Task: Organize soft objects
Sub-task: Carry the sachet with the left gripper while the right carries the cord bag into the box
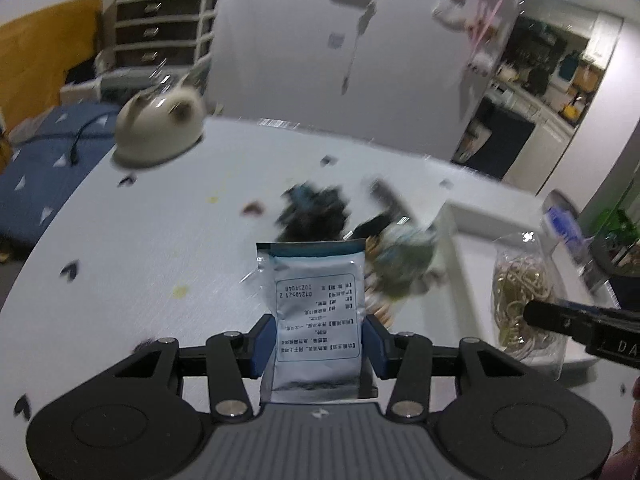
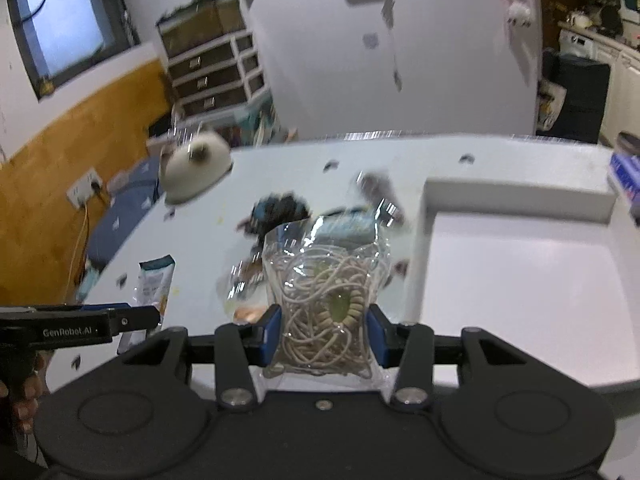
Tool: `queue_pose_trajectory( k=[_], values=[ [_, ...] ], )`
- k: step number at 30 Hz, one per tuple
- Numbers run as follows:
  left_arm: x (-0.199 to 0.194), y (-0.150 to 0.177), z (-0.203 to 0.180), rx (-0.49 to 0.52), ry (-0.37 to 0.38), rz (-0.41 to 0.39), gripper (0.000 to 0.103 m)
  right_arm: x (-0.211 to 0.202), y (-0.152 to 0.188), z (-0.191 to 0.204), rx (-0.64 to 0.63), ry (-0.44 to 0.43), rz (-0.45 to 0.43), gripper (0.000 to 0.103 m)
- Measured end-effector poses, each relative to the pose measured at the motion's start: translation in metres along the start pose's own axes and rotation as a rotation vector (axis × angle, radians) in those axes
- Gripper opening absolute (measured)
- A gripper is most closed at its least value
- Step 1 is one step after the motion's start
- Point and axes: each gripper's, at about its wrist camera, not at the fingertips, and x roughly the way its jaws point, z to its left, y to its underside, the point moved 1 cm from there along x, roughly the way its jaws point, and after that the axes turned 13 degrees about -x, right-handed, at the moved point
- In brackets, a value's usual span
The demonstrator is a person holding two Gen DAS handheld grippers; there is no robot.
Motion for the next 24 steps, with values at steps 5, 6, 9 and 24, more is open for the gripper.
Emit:
queue_pose_trajectory(
  k=[5, 6, 9, 24],
  values=[
    [0.000, -0.008, -0.056, 0.033, 0.071, -0.034, 0.048, -0.020, -0.009, -0.037, 0.019, 0.026, -0.059, 0.046],
    [0.002, -0.008, -0.067, 0.041, 0.083, -0.035, 0.048, -0.023, -0.009, -0.044, 0.024, 0.030, -0.064, 0.046],
    [0.010, -0.005, -0.102, 0.058, 0.118, -0.028, 0.048, -0.030, -0.007, -0.071, 0.040, 0.048, -0.072, 0.046],
    [0.080, 0.038, -0.226, 0.088, 0.200, 0.092, 0.048, -0.054, 0.043, -0.212, 0.166, 0.198, -0.001, 0.046]
  ],
)
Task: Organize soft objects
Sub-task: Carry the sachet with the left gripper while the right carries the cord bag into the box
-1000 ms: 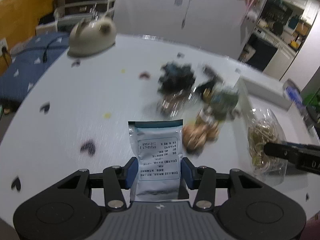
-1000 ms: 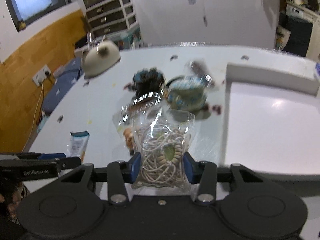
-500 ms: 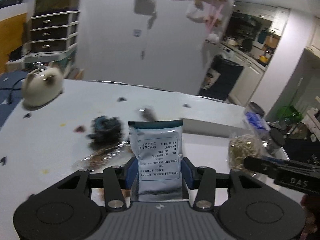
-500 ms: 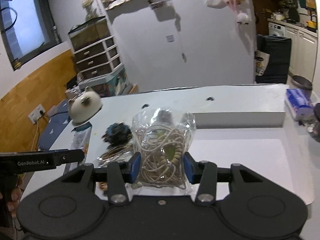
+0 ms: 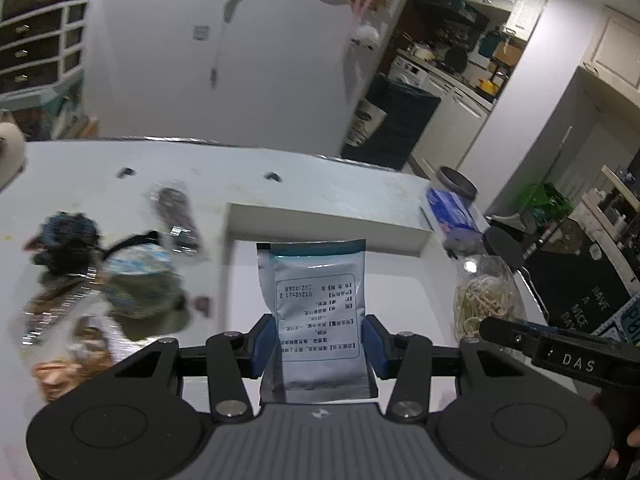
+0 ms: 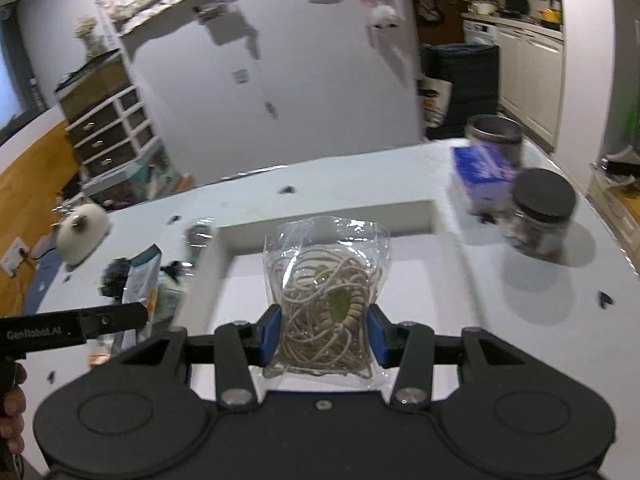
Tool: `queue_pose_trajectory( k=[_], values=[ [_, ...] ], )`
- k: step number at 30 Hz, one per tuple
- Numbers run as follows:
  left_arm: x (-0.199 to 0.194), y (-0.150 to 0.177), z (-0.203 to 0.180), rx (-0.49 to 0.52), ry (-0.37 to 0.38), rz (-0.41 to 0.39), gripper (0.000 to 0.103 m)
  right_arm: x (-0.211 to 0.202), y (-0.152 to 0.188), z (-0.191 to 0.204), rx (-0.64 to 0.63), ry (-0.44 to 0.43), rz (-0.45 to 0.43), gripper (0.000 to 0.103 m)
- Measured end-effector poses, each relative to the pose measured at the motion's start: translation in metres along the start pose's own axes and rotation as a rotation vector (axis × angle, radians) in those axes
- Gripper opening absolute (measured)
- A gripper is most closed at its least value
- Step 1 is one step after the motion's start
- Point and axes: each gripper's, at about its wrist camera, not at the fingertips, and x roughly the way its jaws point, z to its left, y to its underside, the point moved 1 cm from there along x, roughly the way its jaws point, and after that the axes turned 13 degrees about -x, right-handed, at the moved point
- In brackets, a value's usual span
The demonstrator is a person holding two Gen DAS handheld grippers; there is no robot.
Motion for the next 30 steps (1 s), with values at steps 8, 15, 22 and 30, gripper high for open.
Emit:
queue_pose_trajectory(
  k=[8, 15, 22, 30],
  values=[
    [0.057, 0.008, -0.031, -0.051, 0.061, 0.137, 0.048, 0.006, 0.016, -0.049, 0.043, 0.041, 0.055, 0.046],
    [0.103, 0.016, -0.028, -0.180, 0.067, 0.282, 0.048, 0.027, 0.015, -0.063, 0.034, 0.017, 0.114, 0.046],
    [0.131, 0.029, -0.026, -0.240, 0.070, 0.384, 0.049, 0.063, 0.017, -0.062, -0.011, -0.036, 0.229, 0.046],
    [0.154, 0.039, -0.035, -0.243, 0.054, 0.434, 0.056, 0.078, 0.021, -0.068, -0.029, -0.047, 0.281, 0.048]
  ],
)
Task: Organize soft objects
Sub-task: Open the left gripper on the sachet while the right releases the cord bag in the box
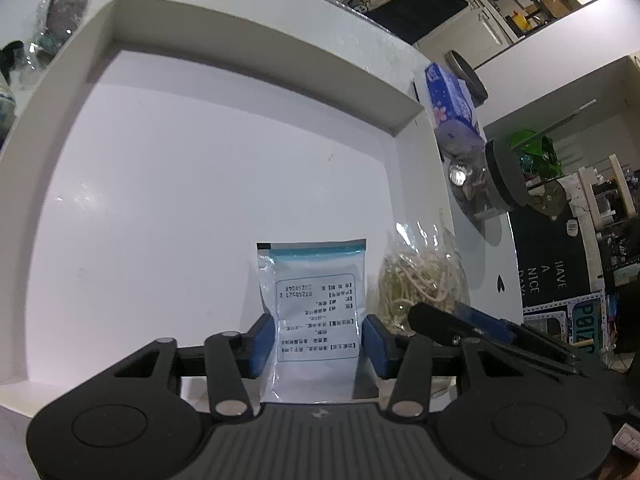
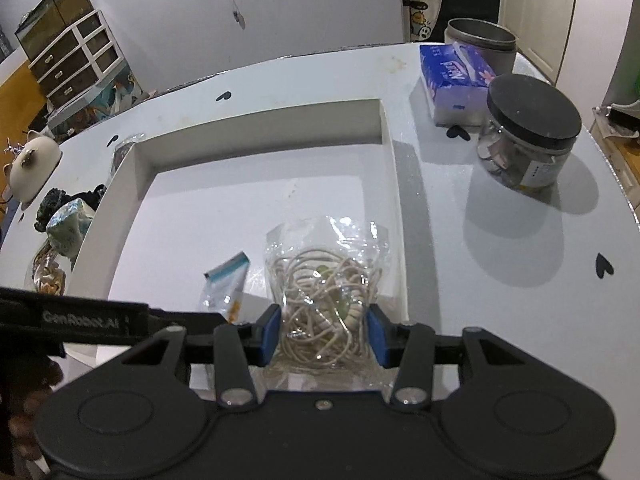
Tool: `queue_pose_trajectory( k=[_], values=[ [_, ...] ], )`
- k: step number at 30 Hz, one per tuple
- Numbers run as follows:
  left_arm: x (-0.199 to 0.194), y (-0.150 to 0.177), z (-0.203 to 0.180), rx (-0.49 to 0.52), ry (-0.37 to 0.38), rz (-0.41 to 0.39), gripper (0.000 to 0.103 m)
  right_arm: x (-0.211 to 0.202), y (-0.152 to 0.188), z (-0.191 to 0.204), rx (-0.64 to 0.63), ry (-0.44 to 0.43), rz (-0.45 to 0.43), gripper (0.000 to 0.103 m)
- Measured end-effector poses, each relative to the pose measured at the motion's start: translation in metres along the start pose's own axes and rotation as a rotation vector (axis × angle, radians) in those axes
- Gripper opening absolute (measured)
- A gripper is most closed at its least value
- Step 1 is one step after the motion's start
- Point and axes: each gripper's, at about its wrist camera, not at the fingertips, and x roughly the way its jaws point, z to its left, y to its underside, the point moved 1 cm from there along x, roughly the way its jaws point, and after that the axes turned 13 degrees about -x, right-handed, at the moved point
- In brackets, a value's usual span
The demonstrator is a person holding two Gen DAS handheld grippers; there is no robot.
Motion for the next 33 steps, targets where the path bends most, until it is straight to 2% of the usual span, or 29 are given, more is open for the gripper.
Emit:
queue_pose_trajectory(
  k=[3, 6, 11, 17, 23, 26, 33],
  values=[
    [0.003, 0.001, 0.000, -0.006, -0.018, 0.000, 0.064, 0.000, -0.001, -0.004, 0.012, -0.011, -0.001, 0.054],
    [0.000, -0.001, 0.001, -0.007, -0.021, -0.014, 0.064, -0.008, -0.003, -0.008, 0.026, 0.003, -0.013, 0.066],
    [-0.007, 0.000, 0.000, 0.015, -0.034, -0.037, 0.064, -0.022, -0.008, -0.011, 0.043, -0.028, -0.059, 0.060],
    [-0.019, 0.003, -0.006, 0.071, -0.065, -0.073, 0.064, -0.020, -0.005, -0.006, 0.042, -0.039, -0.046, 0.052],
    [-0.040, 0.009, -0.006, 0.106, -0.090, -0.118, 0.065, -0.025, 0.002, -0.005, 0.057, -0.022, -0.052, 0.052],
    [-0.051, 0.015, -0.006, 0.122, -0.096, -0.146, 0.072, -0.036, 0.006, -0.004, 0.063, -0.009, -0.077, 0.054],
    [-0.080, 0.029, -0.009, 0.183, -0.125, -0.228, 0.091, -0.064, 0.018, 0.000, 0.080, 0.036, -0.148, 0.075]
  ],
)
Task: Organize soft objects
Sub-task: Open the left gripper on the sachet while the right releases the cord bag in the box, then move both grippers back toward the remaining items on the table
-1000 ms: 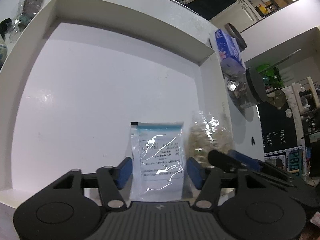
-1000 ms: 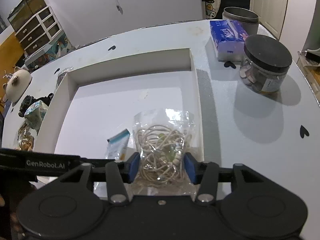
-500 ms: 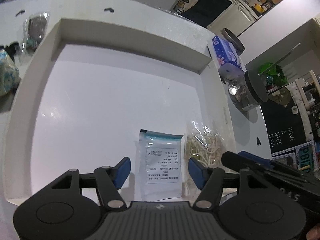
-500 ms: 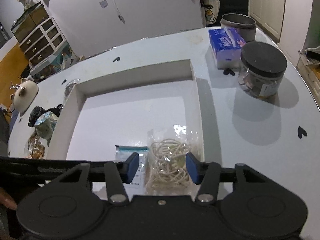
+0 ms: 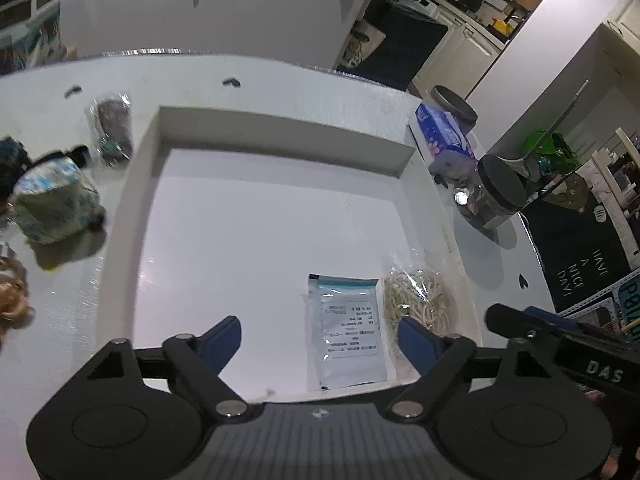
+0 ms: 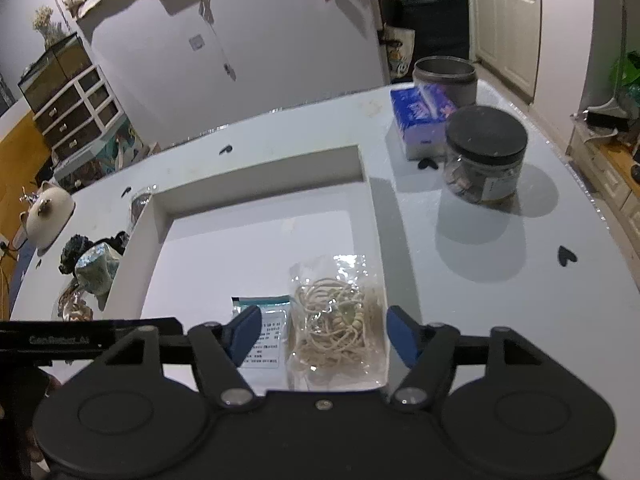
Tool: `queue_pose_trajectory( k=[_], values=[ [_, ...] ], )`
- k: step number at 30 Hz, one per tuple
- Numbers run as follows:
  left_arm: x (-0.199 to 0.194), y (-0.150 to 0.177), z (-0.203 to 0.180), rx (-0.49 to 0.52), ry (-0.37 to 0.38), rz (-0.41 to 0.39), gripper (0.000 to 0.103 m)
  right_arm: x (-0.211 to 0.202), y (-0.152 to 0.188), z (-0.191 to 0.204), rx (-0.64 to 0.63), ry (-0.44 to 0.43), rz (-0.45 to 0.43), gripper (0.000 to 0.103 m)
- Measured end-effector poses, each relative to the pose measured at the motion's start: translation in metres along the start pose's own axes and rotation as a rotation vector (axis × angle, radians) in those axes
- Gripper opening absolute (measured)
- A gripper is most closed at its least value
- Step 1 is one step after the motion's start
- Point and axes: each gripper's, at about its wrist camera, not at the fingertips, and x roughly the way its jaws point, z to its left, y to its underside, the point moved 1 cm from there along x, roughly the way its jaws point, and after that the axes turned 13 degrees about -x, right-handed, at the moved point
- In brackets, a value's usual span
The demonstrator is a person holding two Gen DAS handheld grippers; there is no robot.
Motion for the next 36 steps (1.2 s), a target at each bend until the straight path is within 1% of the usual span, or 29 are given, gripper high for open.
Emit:
queue_pose_trajectory(
  k=[2, 5, 8, 12, 17, 24, 31, 36],
  values=[
    [-0.007, 0.003, 0.000, 0.010, -0.009, -0.018, 0.096, -0.008, 0.002, 0.001, -0.004, 0.014, -0.017, 0.080],
    [-0.015, 0.006, 0.001, 0.021, -0.012, -0.039, 0.103, -0.020, 0.005, 0.002, -0.015, 0.029, -0.035, 0.084],
    [-0.024, 0.010, 0.002, 0.031, 0.006, -0.059, 0.103, -0.030, 0.007, 0.003, -0.019, 0.037, -0.052, 0.090],
    [-0.035, 0.016, 0.002, 0.044, 0.000, -0.091, 0.103, -0.039, 0.012, 0.006, -0.027, 0.057, -0.074, 0.103],
    [-0.049, 0.020, 0.007, 0.052, -0.010, -0.131, 0.103, -0.047, 0.017, 0.011, -0.044, 0.095, -0.101, 0.103],
    [-0.059, 0.021, 0.026, 0.032, -0.025, -0.148, 0.103, -0.049, 0.020, 0.024, -0.049, 0.116, -0.107, 0.103],
    [-0.076, 0.014, 0.053, 0.021, -0.033, -0.173, 0.103, -0.043, 0.019, 0.044, -0.048, 0.137, -0.101, 0.103],
    [-0.089, 0.005, 0.079, 0.010, -0.042, -0.183, 0.103, -0.038, 0.014, 0.064, -0.040, 0.150, -0.099, 0.103]
  ],
)
